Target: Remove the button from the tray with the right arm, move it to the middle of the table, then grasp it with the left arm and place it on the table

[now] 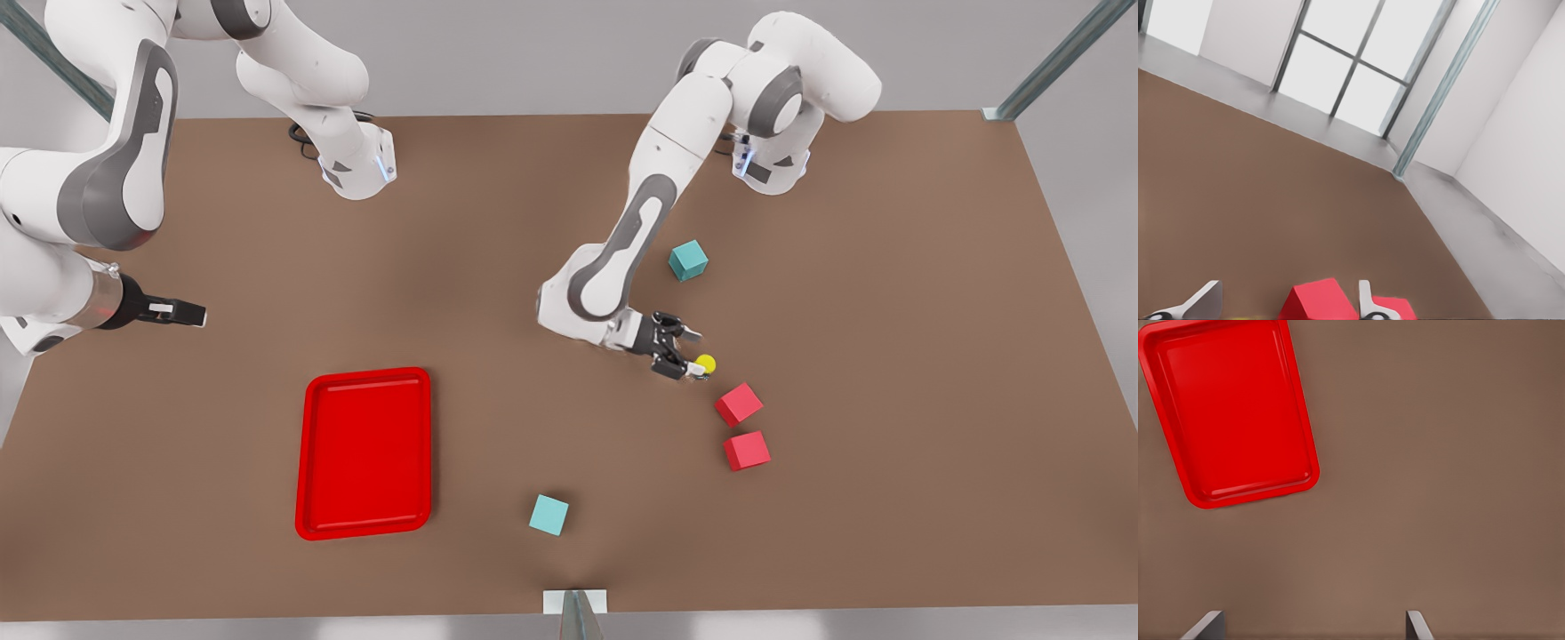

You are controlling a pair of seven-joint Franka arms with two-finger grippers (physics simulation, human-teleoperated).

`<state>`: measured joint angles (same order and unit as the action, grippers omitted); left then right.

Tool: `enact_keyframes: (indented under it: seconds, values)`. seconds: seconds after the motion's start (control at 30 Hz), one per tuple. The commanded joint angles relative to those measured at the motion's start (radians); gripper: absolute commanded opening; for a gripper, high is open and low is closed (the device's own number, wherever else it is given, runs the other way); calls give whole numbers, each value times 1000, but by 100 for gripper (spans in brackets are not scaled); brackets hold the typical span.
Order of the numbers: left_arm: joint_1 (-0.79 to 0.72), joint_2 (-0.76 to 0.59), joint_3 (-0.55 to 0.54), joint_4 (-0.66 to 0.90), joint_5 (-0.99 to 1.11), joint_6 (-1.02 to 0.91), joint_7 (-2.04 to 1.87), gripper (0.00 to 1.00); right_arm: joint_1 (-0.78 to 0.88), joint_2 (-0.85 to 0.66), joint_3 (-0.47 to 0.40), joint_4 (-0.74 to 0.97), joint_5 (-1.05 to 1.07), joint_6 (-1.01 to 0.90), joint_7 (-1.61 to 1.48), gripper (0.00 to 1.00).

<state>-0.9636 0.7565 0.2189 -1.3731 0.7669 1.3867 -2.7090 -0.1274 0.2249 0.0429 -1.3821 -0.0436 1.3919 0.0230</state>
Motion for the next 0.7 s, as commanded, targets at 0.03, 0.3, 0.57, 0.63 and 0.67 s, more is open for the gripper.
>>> enact_keyframes:
  seconds: [0.03,0.3,0.57,0.63,0.67]
  values:
    - [266,-143,74,160,-614,-57,2484,100,0,-2,0,2,1,-1,0,100]
    - [707,-698,-231,-78,-761,-58,2703,100,35,5,0,17,-59,19,0,100]
    - [715,-783,-225,-145,-764,-66,2890,100,72,11,2,29,-41,32,2,100]
    - [715,-781,-225,-145,-764,-64,2882,100,74,11,2,29,-41,32,2,100]
    - [715,-781,-225,-145,-764,-64,2881,100,77,11,2,29,-42,32,2,100]
